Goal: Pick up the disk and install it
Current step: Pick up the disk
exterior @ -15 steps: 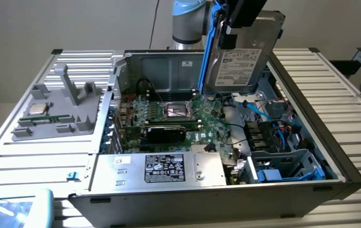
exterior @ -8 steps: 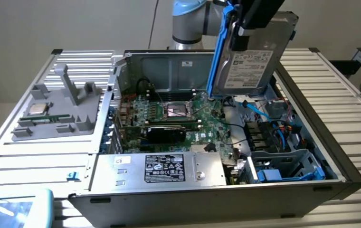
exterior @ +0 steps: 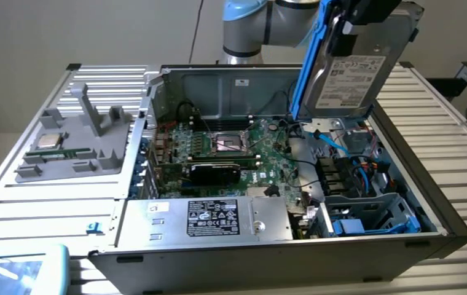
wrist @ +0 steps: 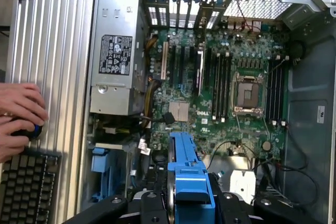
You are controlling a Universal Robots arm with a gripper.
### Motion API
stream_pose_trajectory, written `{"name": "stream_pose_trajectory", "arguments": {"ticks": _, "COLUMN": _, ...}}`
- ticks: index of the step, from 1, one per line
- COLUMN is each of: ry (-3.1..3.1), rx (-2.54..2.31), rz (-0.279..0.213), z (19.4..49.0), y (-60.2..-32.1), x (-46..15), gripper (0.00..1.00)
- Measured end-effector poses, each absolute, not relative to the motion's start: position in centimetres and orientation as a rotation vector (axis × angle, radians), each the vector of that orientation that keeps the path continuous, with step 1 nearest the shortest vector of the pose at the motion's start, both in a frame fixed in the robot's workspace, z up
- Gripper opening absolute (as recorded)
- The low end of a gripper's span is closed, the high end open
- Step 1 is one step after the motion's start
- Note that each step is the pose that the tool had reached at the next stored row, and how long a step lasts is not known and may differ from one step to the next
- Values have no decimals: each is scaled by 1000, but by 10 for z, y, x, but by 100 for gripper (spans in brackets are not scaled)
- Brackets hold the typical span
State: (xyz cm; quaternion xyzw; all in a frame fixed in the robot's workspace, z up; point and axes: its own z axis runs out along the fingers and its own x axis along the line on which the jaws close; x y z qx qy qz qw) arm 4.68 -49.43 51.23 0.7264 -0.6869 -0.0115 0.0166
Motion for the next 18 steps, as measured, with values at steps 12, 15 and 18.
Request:
{"name": "stream_pose_trajectory", "arguments": {"ticks": 12, "ry": -2138, "rx": 2261, "rz": -31, "z": 530, "y": -505, "x": 80, "gripper": 37}}
{"name": "stream_pose_trajectory", "arguments": {"ticks": 15, "ry": -2141, "rx": 2264, "rz": -23, "z": 531, "y": -506, "x": 83, "gripper": 37}}
{"name": "stream_pose_trajectory", "arguments": {"ticks": 18, "ry": -2146, "rx": 2265, "rz": 3, "z": 531, "y": -506, "x": 84, "gripper": 37}}
